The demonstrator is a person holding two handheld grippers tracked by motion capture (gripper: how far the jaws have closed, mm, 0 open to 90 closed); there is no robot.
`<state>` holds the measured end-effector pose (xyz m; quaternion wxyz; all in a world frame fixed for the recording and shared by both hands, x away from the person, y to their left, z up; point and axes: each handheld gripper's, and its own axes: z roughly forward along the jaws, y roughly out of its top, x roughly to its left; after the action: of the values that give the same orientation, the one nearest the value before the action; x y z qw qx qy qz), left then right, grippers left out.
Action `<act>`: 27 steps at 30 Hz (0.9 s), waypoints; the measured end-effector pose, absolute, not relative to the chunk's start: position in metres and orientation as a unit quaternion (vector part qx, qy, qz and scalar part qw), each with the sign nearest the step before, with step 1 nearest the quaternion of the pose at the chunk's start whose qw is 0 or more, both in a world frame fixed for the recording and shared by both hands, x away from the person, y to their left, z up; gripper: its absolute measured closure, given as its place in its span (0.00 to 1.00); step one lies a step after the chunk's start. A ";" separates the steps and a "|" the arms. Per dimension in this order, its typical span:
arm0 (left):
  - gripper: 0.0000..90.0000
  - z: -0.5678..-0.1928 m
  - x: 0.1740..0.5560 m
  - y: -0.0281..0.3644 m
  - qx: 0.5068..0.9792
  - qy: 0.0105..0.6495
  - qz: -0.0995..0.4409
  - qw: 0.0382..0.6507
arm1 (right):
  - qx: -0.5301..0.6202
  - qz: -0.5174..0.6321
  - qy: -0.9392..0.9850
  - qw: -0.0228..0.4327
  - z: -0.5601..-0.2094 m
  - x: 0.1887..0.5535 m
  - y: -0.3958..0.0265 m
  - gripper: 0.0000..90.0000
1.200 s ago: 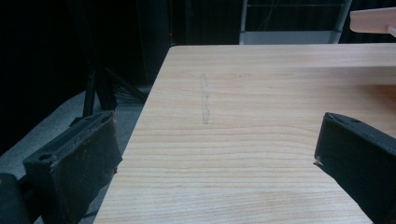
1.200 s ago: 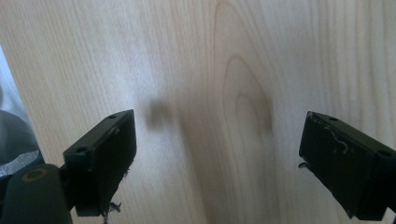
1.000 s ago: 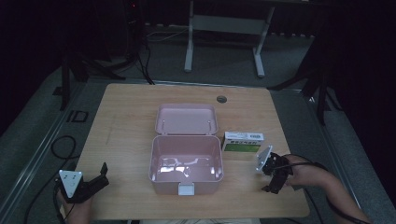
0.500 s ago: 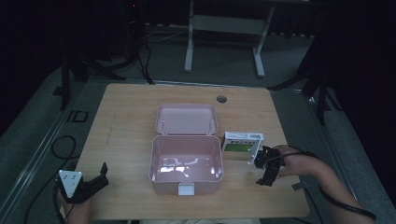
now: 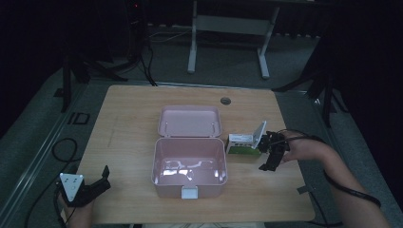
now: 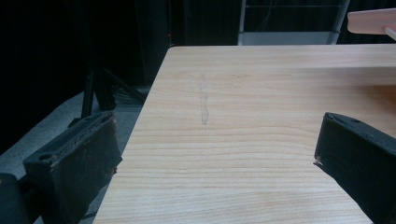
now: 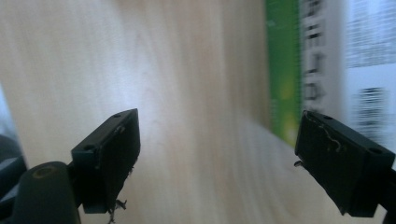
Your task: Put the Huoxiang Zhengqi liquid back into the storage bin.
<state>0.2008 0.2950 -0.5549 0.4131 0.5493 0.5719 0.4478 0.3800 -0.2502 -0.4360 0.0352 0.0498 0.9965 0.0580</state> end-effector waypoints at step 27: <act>0.00 -0.555 0.201 0.296 0.551 0.571 0.446 0.414 | 0.025 0.034 0.998 0.046 -0.432 0.450 -0.217 0.32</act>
<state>0.2007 0.2956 -0.5555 0.4140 0.5509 0.5711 0.4460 0.4505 -0.2165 -0.4318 0.0461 0.0245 0.9981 0.0337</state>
